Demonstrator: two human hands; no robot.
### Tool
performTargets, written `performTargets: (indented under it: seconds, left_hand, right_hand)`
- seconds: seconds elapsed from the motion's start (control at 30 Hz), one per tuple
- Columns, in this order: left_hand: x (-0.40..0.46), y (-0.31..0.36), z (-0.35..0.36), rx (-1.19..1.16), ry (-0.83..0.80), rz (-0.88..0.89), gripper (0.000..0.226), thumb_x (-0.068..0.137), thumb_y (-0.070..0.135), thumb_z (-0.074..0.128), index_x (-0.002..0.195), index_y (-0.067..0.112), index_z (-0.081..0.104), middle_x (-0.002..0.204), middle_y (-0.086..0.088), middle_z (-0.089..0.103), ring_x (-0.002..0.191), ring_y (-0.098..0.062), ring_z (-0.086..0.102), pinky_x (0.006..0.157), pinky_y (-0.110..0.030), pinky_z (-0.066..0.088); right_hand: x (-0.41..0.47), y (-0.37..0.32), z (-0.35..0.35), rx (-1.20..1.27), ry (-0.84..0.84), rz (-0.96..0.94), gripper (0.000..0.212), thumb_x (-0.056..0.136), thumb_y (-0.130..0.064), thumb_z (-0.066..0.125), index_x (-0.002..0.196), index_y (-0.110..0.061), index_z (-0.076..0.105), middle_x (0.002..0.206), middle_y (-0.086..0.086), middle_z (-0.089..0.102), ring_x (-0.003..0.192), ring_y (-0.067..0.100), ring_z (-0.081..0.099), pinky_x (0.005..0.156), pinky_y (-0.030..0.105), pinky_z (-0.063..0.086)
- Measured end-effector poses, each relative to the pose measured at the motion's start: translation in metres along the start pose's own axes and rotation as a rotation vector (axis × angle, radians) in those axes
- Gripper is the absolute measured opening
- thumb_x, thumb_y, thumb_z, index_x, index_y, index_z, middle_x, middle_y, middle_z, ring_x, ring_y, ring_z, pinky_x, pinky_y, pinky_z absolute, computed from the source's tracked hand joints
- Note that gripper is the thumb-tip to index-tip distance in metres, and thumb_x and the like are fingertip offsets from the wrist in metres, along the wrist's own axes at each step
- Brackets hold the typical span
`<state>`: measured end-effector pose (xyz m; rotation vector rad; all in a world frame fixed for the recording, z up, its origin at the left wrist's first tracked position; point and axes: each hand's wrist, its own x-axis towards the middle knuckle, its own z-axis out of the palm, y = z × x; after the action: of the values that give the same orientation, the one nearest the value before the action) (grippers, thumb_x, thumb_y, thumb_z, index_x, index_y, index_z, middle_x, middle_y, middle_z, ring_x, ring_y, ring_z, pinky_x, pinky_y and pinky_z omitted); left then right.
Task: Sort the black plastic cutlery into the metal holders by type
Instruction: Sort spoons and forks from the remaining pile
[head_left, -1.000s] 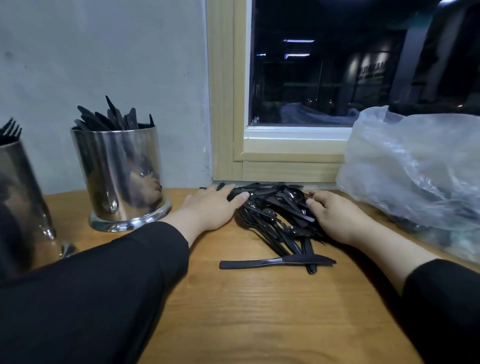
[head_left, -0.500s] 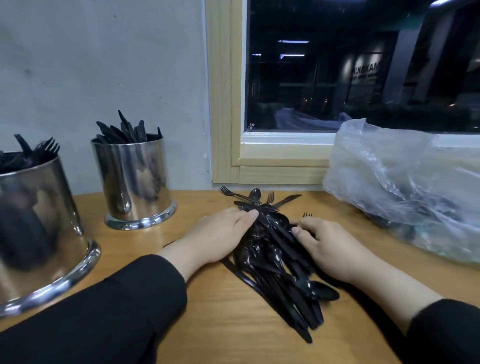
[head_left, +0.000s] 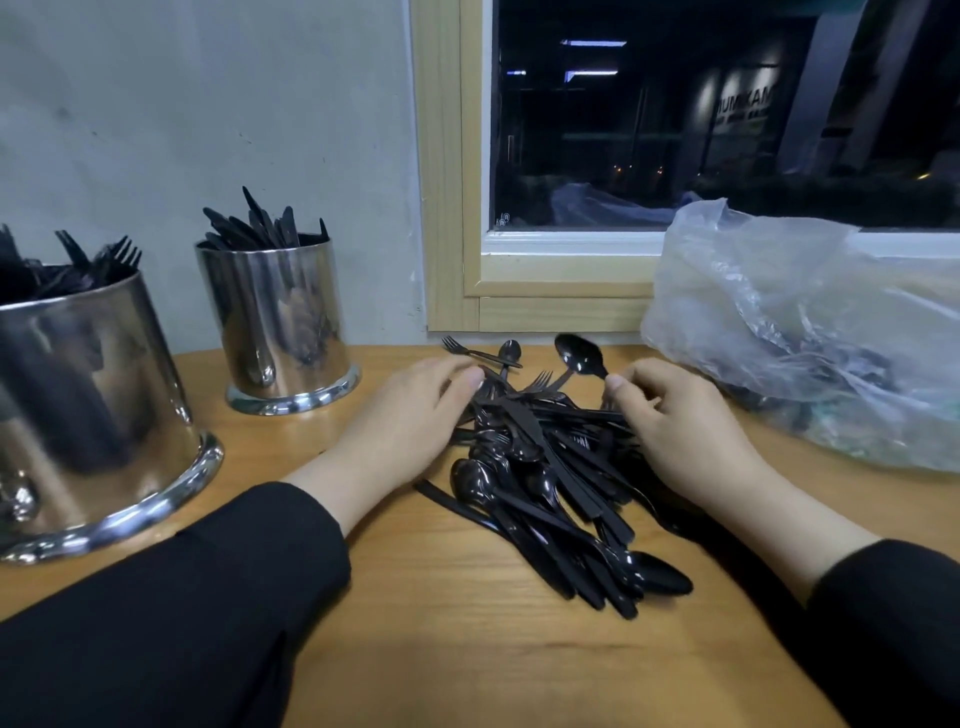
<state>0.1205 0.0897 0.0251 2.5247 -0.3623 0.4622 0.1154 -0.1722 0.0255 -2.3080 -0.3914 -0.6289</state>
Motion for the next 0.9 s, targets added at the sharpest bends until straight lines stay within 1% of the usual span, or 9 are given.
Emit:
performTargets:
  seconds: [0.1, 0.2, 0.33, 0.43, 0.53, 0.6, 0.67, 0.8, 0.9]
  left_hand:
    - [-0.01, 0.017, -0.007, -0.187, 0.169, 0.0, 0.038, 0.107, 0.04, 0.044, 0.126, 0.02, 0.071, 0.126, 0.009, 0.068, 0.115, -0.004, 0.057, 0.092, -0.017, 0.037]
    - [-0.025, 0.044, -0.004, -0.464, 0.103, -0.042, 0.032, 0.103, 0.043, 0.052, 0.113, 0.024, 0.077, 0.113, 0.014, 0.074, 0.107, 0.001, 0.064, 0.095, -0.022, 0.047]
    - [-0.042, 0.074, 0.006, -0.928, 0.002, -0.161, 0.026, 0.103, 0.036, 0.058, 0.103, 0.018, 0.077, 0.104, -0.004, 0.079, 0.098, -0.023, 0.073, 0.094, -0.043, 0.056]
    - [-0.049, 0.08, 0.006, -1.102, 0.117, -0.167, 0.03, 0.106, 0.032, 0.053, 0.101, 0.01, 0.073, 0.1, -0.009, 0.078, 0.096, -0.028, 0.072, 0.092, -0.041, 0.054]
    - [-0.057, 0.078, -0.008, -1.126, 0.244, -0.218, 0.026, 0.105, 0.031, 0.049, 0.101, 0.012, 0.067, 0.076, -0.002, 0.072, 0.074, -0.019, 0.07, 0.074, -0.029, 0.056]
    - [-0.064, 0.077, -0.015, -1.137, 0.263, -0.238, 0.027, 0.105, 0.031, 0.049, 0.105, 0.012, 0.067, 0.069, 0.0, 0.066, 0.066, -0.02, 0.067, 0.063, -0.026, 0.057]
    - [-0.07, 0.079, -0.018, -1.124, 0.255, -0.251, 0.028, 0.107, 0.033, 0.047, 0.11, 0.012, 0.066, 0.065, -0.002, 0.062, 0.058, -0.023, 0.064, 0.062, -0.033, 0.06]
    - [-0.073, 0.08, -0.011, -1.046, 0.253, -0.263, 0.031, 0.108, 0.034, 0.046, 0.113, 0.012, 0.067, 0.054, -0.002, 0.044, 0.04, -0.019, 0.045, 0.056, -0.035, 0.055]
    - [-0.07, 0.079, -0.006, -1.022, 0.262, -0.301, 0.03, 0.108, 0.033, 0.049, 0.113, 0.011, 0.068, 0.054, 0.001, 0.032, 0.039, -0.012, 0.028, 0.042, -0.026, 0.038]
  right_hand:
    - [-0.01, -0.016, -0.006, 0.107, 0.023, -0.053, 0.024, 0.101, -0.035, 0.053, 0.08, -0.026, 0.061, 0.064, -0.017, 0.056, 0.063, 0.004, 0.05, 0.057, 0.014, 0.035]
    - [-0.024, -0.035, -0.008, 0.174, -0.058, -0.123, 0.022, 0.102, -0.032, 0.055, 0.081, -0.027, 0.062, 0.064, -0.017, 0.057, 0.059, 0.003, 0.051, 0.055, 0.014, 0.036]
    - [-0.037, -0.055, -0.006, 0.203, -0.219, -0.195, 0.023, 0.102, -0.03, 0.056, 0.079, -0.033, 0.061, 0.076, -0.025, 0.065, 0.077, -0.001, 0.061, 0.067, 0.016, 0.042]
    - [-0.034, -0.055, -0.017, 0.208, -0.207, -0.221, 0.025, 0.104, -0.032, 0.051, 0.084, -0.036, 0.067, 0.08, -0.026, 0.066, 0.085, -0.007, 0.063, 0.07, 0.014, 0.045]
    - [-0.023, -0.034, -0.038, 0.093, -0.104, -0.135, 0.027, 0.103, -0.042, 0.047, 0.093, -0.033, 0.071, 0.072, -0.007, 0.066, 0.062, 0.004, 0.056, 0.067, 0.03, 0.049]
    - [-0.02, -0.018, -0.052, -0.023, -0.18, -0.08, 0.032, 0.1, -0.047, 0.05, 0.082, -0.028, 0.068, 0.068, -0.003, 0.064, 0.059, 0.015, 0.056, 0.067, 0.035, 0.051]
    - [-0.02, -0.008, -0.061, -0.105, -0.327, -0.038, 0.039, 0.097, -0.051, 0.055, 0.075, -0.02, 0.064, 0.068, 0.003, 0.064, 0.065, 0.023, 0.061, 0.071, 0.043, 0.053]
    - [-0.018, -0.005, -0.072, -0.208, -0.551, 0.034, 0.032, 0.092, -0.053, 0.062, 0.08, -0.024, 0.068, 0.072, -0.004, 0.07, 0.069, 0.014, 0.066, 0.075, 0.037, 0.054]
    - [-0.019, -0.007, -0.07, -0.204, -0.468, -0.021, 0.025, 0.092, -0.052, 0.061, 0.085, -0.029, 0.069, 0.073, -0.012, 0.067, 0.07, 0.001, 0.061, 0.067, 0.028, 0.047]
